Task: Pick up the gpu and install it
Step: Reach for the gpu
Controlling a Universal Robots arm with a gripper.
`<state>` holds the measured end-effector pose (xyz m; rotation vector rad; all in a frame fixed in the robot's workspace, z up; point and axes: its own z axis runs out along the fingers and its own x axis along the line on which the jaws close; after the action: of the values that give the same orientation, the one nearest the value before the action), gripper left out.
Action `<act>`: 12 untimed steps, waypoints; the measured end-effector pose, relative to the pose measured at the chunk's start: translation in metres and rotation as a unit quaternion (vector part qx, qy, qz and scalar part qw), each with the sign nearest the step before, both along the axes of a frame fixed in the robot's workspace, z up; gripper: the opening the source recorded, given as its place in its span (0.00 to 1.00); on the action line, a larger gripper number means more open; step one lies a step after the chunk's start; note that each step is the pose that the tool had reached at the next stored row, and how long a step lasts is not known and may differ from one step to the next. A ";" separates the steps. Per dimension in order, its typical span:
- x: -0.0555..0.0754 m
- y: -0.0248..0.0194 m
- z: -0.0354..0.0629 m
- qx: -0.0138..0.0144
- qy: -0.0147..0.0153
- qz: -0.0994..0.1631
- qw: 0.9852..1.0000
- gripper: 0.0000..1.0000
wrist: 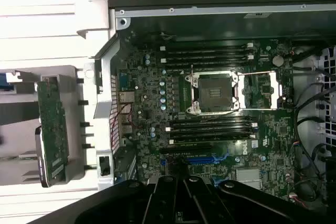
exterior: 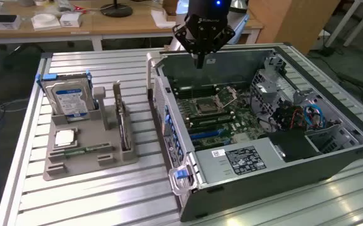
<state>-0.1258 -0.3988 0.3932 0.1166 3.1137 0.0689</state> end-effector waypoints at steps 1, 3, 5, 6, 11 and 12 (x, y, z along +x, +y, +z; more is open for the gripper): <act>0.000 0.0000 0.0000 0.000 0.000 0.000 1.000 0.10; -0.003 -0.0001 0.0001 0.000 0.000 0.000 1.000 0.10; -0.009 -0.0001 0.0000 0.000 0.000 0.000 1.000 0.10; -0.012 -0.0001 0.0000 0.000 0.000 0.000 1.000 0.10; -0.025 -0.0002 -0.0003 0.000 0.000 0.000 1.000 0.10; -0.027 -0.0002 -0.0004 0.000 0.000 0.000 1.000 0.10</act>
<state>-0.1525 -0.3990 0.3928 0.1166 3.1137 0.0688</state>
